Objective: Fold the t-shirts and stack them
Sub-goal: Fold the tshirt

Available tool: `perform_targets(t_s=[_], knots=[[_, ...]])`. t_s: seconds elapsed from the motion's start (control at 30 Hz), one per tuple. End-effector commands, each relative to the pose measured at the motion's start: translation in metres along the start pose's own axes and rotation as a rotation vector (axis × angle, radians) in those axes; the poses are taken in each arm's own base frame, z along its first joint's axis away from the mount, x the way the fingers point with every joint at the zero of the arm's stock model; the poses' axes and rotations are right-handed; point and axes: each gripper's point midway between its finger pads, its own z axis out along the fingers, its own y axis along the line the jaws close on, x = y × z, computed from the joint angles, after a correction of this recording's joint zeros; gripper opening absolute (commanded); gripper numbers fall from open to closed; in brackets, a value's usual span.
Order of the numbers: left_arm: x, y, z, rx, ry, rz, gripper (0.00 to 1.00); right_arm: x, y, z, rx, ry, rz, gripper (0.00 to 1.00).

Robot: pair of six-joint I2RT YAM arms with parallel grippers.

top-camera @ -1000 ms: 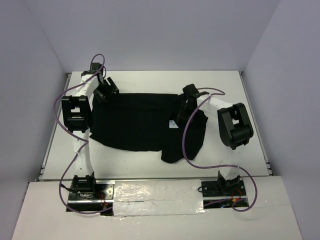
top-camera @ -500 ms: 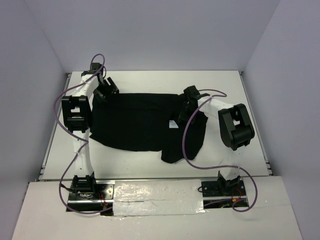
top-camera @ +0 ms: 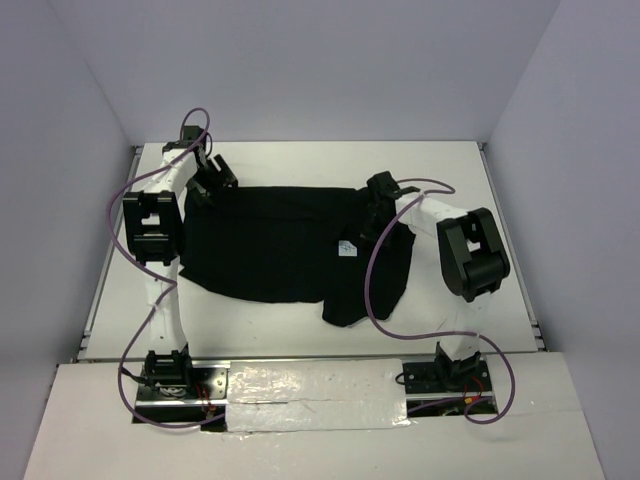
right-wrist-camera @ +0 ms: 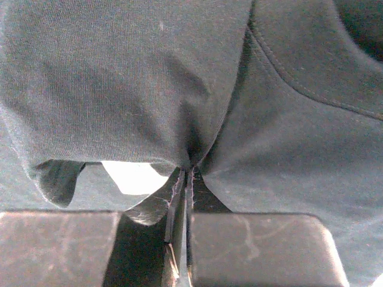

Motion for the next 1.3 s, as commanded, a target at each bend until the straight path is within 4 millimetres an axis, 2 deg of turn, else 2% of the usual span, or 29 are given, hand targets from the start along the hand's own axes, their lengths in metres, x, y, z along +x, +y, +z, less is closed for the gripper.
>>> perform_targets(t_s=[0.0, 0.07, 0.13, 0.33, 0.47, 0.77, 0.9, 1.0, 1.07, 1.17, 1.2, 1.23, 1.27], knots=[[0.008, 0.013, -0.009, -0.051, 0.028, 0.017, 0.9, -0.015, 0.004, -0.026, 0.012, -0.073, -0.028, 0.06], [0.006, 0.012, -0.009, -0.048, 0.024, 0.018, 0.9, -0.02, 0.001, -0.027, 0.033, -0.093, -0.036, 0.16], [0.006, 0.013, -0.009, -0.049, 0.025, 0.018, 0.9, -0.019, 0.001, -0.024, 0.033, -0.083, -0.04, 0.17], [0.007, 0.015, -0.008, -0.05, 0.028, 0.016, 0.9, -0.016, -0.001, -0.02, 0.037, -0.076, -0.035, 0.0], [0.005, 0.016, -0.01, -0.051, 0.022, 0.014, 0.9, -0.019, -0.005, -0.031, 0.054, -0.105, -0.039, 0.0], [0.007, 0.021, -0.008, -0.076, 0.021, 0.004, 0.91, -0.015, -0.039, -0.048, 0.152, -0.139, -0.058, 0.01], [0.006, 0.022, -0.009, -0.083, 0.016, -0.002, 0.91, -0.01, -0.056, -0.038, 0.184, -0.113, -0.044, 0.08], [0.006, 0.024, -0.009, -0.092, 0.016, -0.005, 0.9, -0.009, -0.058, -0.035, 0.184, -0.095, -0.054, 0.37], [0.007, 0.025, -0.009, -0.098, 0.019, -0.006, 0.91, -0.014, -0.056, -0.043, 0.184, -0.104, -0.069, 0.41], [0.009, 0.026, -0.011, -0.103, 0.019, -0.01, 0.91, -0.038, -0.045, -0.077, 0.126, -0.193, -0.061, 0.41], [0.009, 0.027, -0.011, -0.106, 0.019, -0.012, 0.91, -0.053, -0.038, -0.09, 0.098, -0.236, -0.054, 0.42], [0.01, 0.027, -0.012, -0.103, 0.018, -0.012, 0.91, -0.063, -0.035, -0.098, 0.085, -0.261, -0.067, 0.48], [0.01, 0.027, -0.013, -0.104, 0.02, -0.013, 0.91, -0.085, -0.03, -0.108, 0.055, -0.301, -0.058, 0.5]])
